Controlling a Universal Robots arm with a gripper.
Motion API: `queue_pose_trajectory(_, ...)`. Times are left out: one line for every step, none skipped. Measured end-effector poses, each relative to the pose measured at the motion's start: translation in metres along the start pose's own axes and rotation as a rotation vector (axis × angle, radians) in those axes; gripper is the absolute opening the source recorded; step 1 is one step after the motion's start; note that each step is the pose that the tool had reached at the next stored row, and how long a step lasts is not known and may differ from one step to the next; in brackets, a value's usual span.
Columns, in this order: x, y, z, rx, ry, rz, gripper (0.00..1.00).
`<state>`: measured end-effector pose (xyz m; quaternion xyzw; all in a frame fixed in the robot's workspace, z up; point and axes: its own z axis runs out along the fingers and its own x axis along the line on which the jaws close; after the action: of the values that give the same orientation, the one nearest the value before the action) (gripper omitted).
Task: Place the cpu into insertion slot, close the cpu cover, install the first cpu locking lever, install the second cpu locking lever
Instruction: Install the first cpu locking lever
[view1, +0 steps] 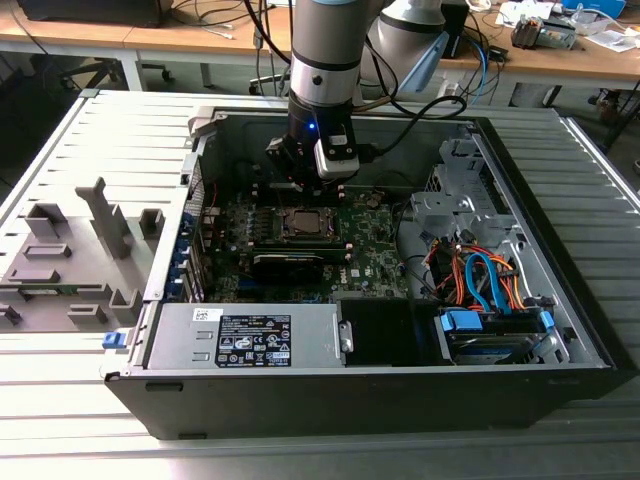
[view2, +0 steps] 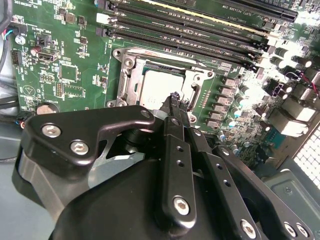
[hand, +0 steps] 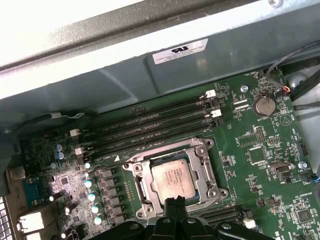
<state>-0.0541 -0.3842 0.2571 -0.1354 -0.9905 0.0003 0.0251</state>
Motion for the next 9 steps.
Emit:
queue_pose_trajectory(0.0000, 0.0000, 0.0000, 0.0000, 0.0000, -0.001, 0.11)
queue_pose_trajectory(0.0000, 0.0000, 0.0000, 0.0000, 0.0000, -0.001, 0.11)
queue_pose_trajectory(0.0000, 0.0000, 0.0000, 0.0000, 0.0000, -0.002, 0.11)
queue_pose_trajectory(0.0000, 0.0000, 0.0000, 0.0001, 0.0000, -0.002, 0.11)
queue_pose_trajectory(0.0000, 0.0000, 0.0000, 0.0001, 0.0000, -0.003, 0.11)
queue_pose_trajectory(0.0000, 0.0000, 0.0000, 0.0001, 0.0000, -0.003, 0.11)
queue_pose_trajectory(0.0000, 0.0000, 0.0000, 0.0002, 0.0000, -0.004, 0.11)
queue_pose_trajectory(0.0000, 0.0000, 0.0000, 0.0002, -0.0001, -0.005, 0.11)
queue_pose_trajectory(0.0000, 0.0000, 0.0000, 0.0003, 0.0000, -0.005, 0.11)
